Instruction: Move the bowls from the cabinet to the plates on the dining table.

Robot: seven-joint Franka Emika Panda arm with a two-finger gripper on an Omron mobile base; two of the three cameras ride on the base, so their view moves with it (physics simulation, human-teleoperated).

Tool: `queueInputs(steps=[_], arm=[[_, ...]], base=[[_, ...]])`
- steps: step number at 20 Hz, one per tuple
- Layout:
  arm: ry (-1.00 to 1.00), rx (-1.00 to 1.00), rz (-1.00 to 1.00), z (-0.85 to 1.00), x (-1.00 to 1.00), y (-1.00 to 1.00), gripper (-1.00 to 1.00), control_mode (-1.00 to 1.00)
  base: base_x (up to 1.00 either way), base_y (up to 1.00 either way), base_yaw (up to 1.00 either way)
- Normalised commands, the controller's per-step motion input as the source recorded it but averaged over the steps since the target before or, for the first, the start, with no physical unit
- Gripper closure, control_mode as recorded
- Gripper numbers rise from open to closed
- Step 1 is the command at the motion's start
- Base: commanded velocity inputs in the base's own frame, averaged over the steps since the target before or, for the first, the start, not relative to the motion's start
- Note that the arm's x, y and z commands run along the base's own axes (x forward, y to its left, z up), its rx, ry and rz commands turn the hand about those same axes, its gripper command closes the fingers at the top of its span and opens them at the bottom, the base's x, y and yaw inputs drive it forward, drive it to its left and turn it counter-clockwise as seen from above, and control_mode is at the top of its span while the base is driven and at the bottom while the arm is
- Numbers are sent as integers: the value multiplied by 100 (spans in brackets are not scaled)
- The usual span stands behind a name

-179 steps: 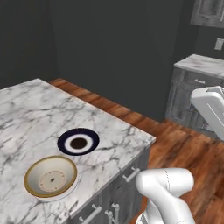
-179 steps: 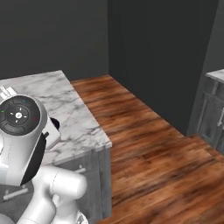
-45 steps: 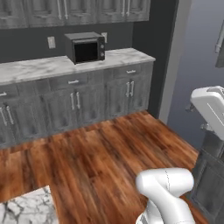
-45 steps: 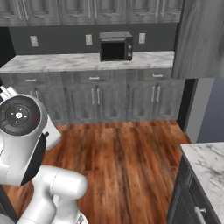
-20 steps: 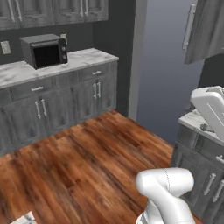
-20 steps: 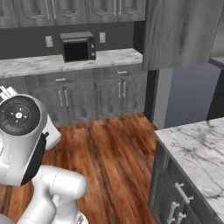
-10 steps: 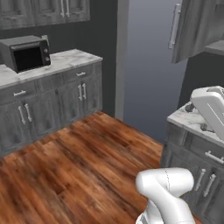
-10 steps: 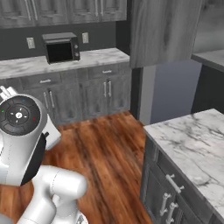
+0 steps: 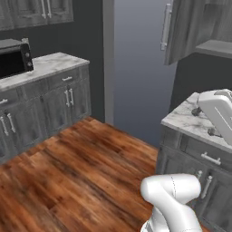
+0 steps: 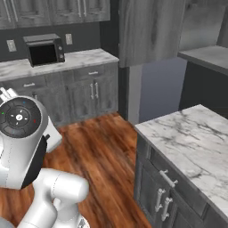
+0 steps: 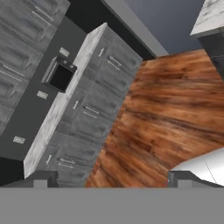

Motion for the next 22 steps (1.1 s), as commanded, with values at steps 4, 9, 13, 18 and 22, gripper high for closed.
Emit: queueInputs(steps=[4,9,13,18,22], arm=[[0,0,0,0,0,0,-100,100],[0,0,0,0,0,0,-100,100],[0,0,0,0,0,0,-100,100],[0,0,0,0,0,0,-100,100],[0,0,0,0,0,0,-100,100]], base=[[0,2,-24],[0,1,-24],[0,1,-24],[0,2,-24],[0,2,-24]])
